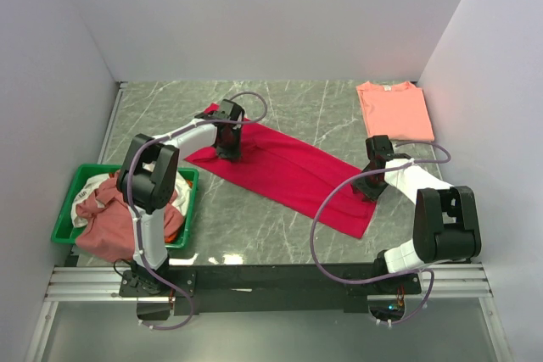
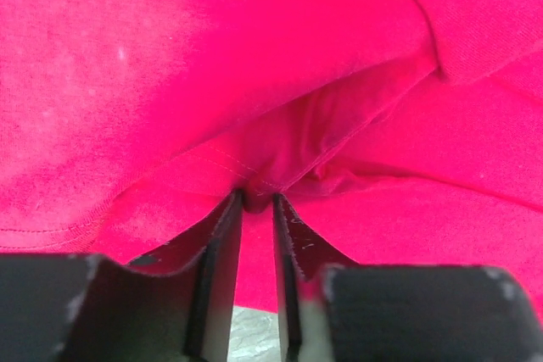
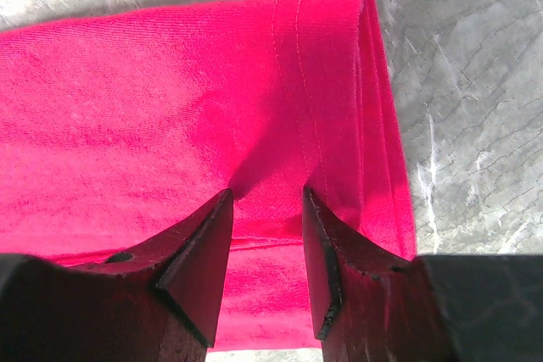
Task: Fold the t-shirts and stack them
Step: Fold the tshirt
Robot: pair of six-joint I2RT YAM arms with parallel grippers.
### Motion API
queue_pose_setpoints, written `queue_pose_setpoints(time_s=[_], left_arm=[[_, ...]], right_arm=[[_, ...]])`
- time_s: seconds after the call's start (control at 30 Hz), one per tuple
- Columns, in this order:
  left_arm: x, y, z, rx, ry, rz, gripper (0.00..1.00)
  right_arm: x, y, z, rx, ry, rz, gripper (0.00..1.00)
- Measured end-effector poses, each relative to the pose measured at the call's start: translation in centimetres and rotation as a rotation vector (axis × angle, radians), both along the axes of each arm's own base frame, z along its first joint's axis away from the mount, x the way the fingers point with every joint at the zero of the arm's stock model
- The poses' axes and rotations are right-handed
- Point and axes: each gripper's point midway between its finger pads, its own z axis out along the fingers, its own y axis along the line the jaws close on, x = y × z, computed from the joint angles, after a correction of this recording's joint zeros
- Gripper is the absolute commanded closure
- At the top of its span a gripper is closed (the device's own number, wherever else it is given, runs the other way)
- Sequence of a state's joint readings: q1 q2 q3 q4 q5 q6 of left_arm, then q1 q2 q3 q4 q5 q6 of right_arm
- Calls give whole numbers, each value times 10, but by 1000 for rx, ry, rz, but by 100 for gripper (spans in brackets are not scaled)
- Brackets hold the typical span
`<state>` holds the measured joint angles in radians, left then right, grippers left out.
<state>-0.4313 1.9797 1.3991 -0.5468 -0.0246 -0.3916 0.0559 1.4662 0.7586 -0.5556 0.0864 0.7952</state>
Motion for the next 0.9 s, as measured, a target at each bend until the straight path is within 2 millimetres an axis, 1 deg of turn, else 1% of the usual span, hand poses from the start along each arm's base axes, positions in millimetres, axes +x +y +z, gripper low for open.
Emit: queue_pose_setpoints(time_s=[0.13,0.17,0.23,0.27,0.33,0.43,0.67,0.9], left_arm=[[-1,-1,0,6,-2,-15,83],[-1,-1,-1,8,-2,-17,87],[-1,-1,-2,11,-2,-18,92],[-1,-1,-2,14,-1,-20,96],[-1,-2,-3,18,0,-24,99],[0,-2,1,24,2,-32,100],[6,-5,17,18,-7,-35,100],[-1,-4,22,22,29,-39,100]], right_arm=[[0,0,0,0,0,-1,55],[0,0,0,0,0,-1,55],[0,0,0,0,0,-1,54],[0,0,0,0,0,-1,55],[0,0,0,0,0,-1,55],[0,0,0,0,0,-1,55],[0,0,0,1,0,-1,55],[0,0,0,1,0,-1,55]])
